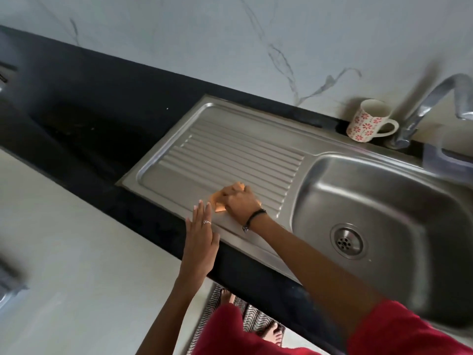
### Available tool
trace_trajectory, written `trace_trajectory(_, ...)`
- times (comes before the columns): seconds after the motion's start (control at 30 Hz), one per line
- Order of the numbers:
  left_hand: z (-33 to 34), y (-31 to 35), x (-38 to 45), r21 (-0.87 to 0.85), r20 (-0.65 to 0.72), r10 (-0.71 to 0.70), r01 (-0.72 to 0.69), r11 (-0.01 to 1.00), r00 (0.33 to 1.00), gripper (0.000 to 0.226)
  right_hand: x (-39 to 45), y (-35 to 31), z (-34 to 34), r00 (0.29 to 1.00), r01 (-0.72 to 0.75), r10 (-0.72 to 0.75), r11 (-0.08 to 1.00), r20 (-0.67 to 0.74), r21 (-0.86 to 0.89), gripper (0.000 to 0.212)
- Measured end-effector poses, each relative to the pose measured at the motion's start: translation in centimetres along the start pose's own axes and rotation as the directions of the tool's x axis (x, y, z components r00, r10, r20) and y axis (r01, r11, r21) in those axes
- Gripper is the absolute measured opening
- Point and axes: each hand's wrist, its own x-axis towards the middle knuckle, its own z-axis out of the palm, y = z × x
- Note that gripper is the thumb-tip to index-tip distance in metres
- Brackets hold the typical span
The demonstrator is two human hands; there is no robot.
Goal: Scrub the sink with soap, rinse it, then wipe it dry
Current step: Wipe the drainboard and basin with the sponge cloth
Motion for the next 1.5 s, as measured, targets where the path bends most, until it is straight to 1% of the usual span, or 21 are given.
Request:
trace_trajectory(0.1, 0.1, -0.2, 0.1, 0.015, -0.008, -0.015, 0.015, 1.000, 1.000, 0.060, -1.1, 0.0, 0.0, 1.000, -0.002, 0.002, 0.997, -0.006, -0.071, 0.034)
trace_trajectory(0.2, 0.5, 0.2, 0.6, 0.007, -0.013, -0.019, 0.019, 1.000, 1.000, 0.059, -2.6, 0.7, 0.5, 0.999, -0.041, 0.038, 0.991, -0.026, -0.126, 0.020)
trace_trajectory(0.23, 0.7, 0.4, 0.7, 0.011, -0.010, -0.010, 0.011, 1.000, 1.000, 0.059, -3.3, 1.3, 0.6, 0.998, -0.057, 0.056, 0.994, -0.019, -0.093, 0.019)
trace_trajectory(0.3, 1.2, 0.7, 1.1, 0.007, 0.008, 0.011, -0.011, 1.000, 1.000, 0.061, -4.9, 2.3, 1.0, 0.994, -0.106, 0.106, 0.994, -0.016, -0.015, 0.035)
trace_trajectory(0.33, 1.4, 0.9, 1.2, 0.002, 0.014, 0.023, -0.023, 1.000, 1.000, 0.062, -5.8, 2.8, 1.1, 0.991, -0.129, 0.129, 0.992, -0.033, -0.006, 0.039)
trace_trajectory(0.37, 1.7, 1.2, 1.3, -0.002, 0.020, 0.036, -0.036, 0.999, 0.999, 0.063, -6.8, 3.3, 1.1, 0.988, -0.144, 0.143, 0.989, -0.060, -0.010, 0.035)
trace_trajectory(0.4, 2.0, 1.4, 1.4, -0.003, 0.021, 0.050, -0.050, 0.999, 0.999, 0.063, -7.7, 3.8, 1.2, 0.986, -0.141, 0.140, 0.990, -0.091, -0.003, 0.026)
trace_trajectory(0.43, 2.3, 1.6, 1.5, -0.002, 0.020, 0.068, -0.068, 0.998, 0.998, 0.063, -8.6, 4.3, 1.4, 0.984, -0.130, 0.133, 0.991, -0.121, 0.026, 0.020)
trace_trajectory(0.5, 3.1, 2.2, 1.7, 0.010, 0.029, 0.123, -0.123, 0.992, 0.992, 0.064, -10.7, 5.2, 1.8, 0.969, -0.185, 0.198, 0.978, -0.145, 0.098, 0.023)
trace_trajectory(0.57, 3.6, 2.7, 2.1, 0.013, 0.046, 0.158, -0.158, 0.987, 0.986, 0.063, -12.8, 5.8, 1.9, 0.936, -0.283, 0.299, 0.953, -0.184, 0.108, 0.026)
trace_trajectory(0.6, 3.7, 2.8, 2.3, 0.012, 0.047, 0.157, -0.158, 0.987, 0.986, 0.063, -13.6, 5.9, 1.7, 0.929, -0.317, 0.335, 0.940, -0.155, 0.129, 0.028)
trace_trajectory(0.67, 3.7, 3.2, 2.8, 0.005, 0.033, 0.153, -0.153, 0.988, 0.988, 0.064, -14.9, 6.1, 0.8, 0.911, -0.399, 0.410, 0.903, -0.042, 0.159, 0.028)
trace_trajectory(0.73, 3.5, 3.2, 3.1, 0.009, 0.016, 0.143, -0.143, 0.990, 0.990, 0.064, -15.3, 6.4, 0.1, 0.886, -0.453, 0.463, 0.869, -0.005, 0.198, 0.029)
trace_trajectory(0.8, 3.2, 2.9, 3.2, 0.013, 0.003, 0.143, -0.143, 0.990, 0.990, 0.065, -14.6, 6.3, -0.7, 0.864, -0.466, 0.501, 0.830, -0.044, 0.307, 0.029)
trace_trajectory(0.9, 2.6, 2.2, 2.9, 0.006, -0.013, 0.123, -0.123, 0.992, 0.992, 0.065, -11.9, 5.6, -1.7, 0.846, -0.416, 0.523, 0.768, -0.101, 0.488, 0.025)
trace_trajectory(1.0, 2.1, 1.4, 2.2, 0.004, -0.026, 0.095, -0.094, 0.996, 0.995, 0.064, -8.3, 4.0, -2.2, 0.853, -0.356, 0.512, 0.716, -0.106, 0.601, 0.025)
trace_trajectory(1.1, 1.6, 0.8, 1.7, 0.006, -0.048, 0.064, -0.064, 0.998, 0.997, 0.064, -4.8, 2.0, -2.0, 0.902, -0.282, 0.425, 0.718, -0.080, 0.637, 0.027)
trace_trajectory(1.17, 1.2, 0.6, 1.4, -0.010, -0.058, 0.036, -0.037, 0.999, 0.998, 0.064, -3.3, 0.8, -1.3, 0.938, -0.252, 0.344, 0.766, -0.046, 0.592, 0.028)
trace_trajectory(1.23, 0.8, 0.4, 1.2, -0.027, -0.056, 0.009, -0.011, 1.000, 0.998, 0.064, -2.4, 0.1, -0.4, 0.962, -0.220, 0.271, 0.838, -0.031, 0.499, 0.029)
trace_trajectory(1.37, 0.5, 0.1, 0.9, -0.026, -0.056, -0.024, 0.023, 0.999, 0.998, 0.063, -2.0, 0.1, 0.4, 0.973, -0.183, 0.226, 0.889, -0.054, 0.419, 0.030)
trace_trajectory(1.5, 0.8, 0.3, 0.7, -0.027, -0.041, -0.028, 0.027, 0.999, 0.999, 0.063, -2.4, -0.1, 0.8, 0.986, -0.132, 0.152, 0.961, -0.066, 0.242, 0.031)
